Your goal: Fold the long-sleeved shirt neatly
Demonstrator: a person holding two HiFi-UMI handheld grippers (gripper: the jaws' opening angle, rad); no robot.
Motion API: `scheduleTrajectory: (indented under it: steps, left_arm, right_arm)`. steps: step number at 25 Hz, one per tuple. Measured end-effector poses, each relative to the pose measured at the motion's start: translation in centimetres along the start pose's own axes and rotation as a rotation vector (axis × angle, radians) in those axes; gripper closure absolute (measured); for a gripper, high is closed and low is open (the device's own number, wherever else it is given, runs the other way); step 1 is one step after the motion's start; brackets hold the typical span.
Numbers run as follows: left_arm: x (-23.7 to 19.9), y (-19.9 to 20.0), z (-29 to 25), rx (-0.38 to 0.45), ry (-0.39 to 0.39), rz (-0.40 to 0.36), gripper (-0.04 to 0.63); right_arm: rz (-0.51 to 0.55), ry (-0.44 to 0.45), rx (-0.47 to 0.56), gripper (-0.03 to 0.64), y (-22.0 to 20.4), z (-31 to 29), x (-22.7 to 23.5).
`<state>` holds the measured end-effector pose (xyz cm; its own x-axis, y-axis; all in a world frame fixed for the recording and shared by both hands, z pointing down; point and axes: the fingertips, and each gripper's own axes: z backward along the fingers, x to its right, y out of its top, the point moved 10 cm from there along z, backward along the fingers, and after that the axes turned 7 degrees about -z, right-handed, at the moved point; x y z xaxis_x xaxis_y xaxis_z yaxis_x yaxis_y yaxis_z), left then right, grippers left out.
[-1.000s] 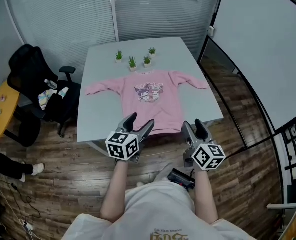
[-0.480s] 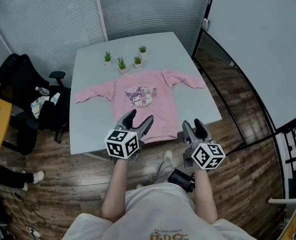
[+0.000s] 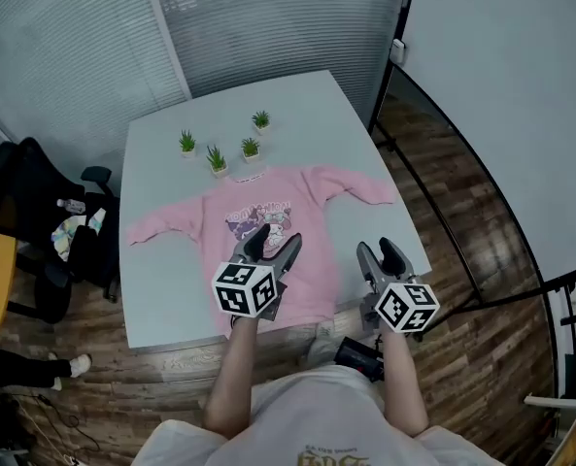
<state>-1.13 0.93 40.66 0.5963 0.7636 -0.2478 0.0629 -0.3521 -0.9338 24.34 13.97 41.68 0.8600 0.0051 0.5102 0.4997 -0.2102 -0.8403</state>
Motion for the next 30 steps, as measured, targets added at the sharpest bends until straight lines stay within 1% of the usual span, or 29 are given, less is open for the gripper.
scheduleTrajectory:
  steps: [4,11,16,23,30]
  left_arm:
    - [-0.6,0.5,-4.7,-0.036,0.004,0.010,0.291]
    - [-2.0,0.2,-11.7,-0.102,0.021,0.024,0.290]
    - [-3.1,-1.4,-15.8,-0.154,0.040,0.044,0.291]
    - [-3.6,-3.7,-20.7,-0.240,0.043,0.056,0.291]
    - [-4.3,-5.5,-24.8,-0.309,0.050,0.050,0.295]
  right_arm:
    - [-0.019,-0.016,-0.021,0.368,1.5,-3.0,3.6]
    - [-0.028,-0.056,-0.105,0.368,2.5,-8.1,9.7]
    - [-0.029,-0.100,-0.173,0.368,2.2,-11.4,13.6]
    - [-0.057,-0.129,-0.255,0.362,1.6,-14.5,18.2]
    - [-0.046,-0.209,-0.314,0.362,1.1,-17.1,22.4]
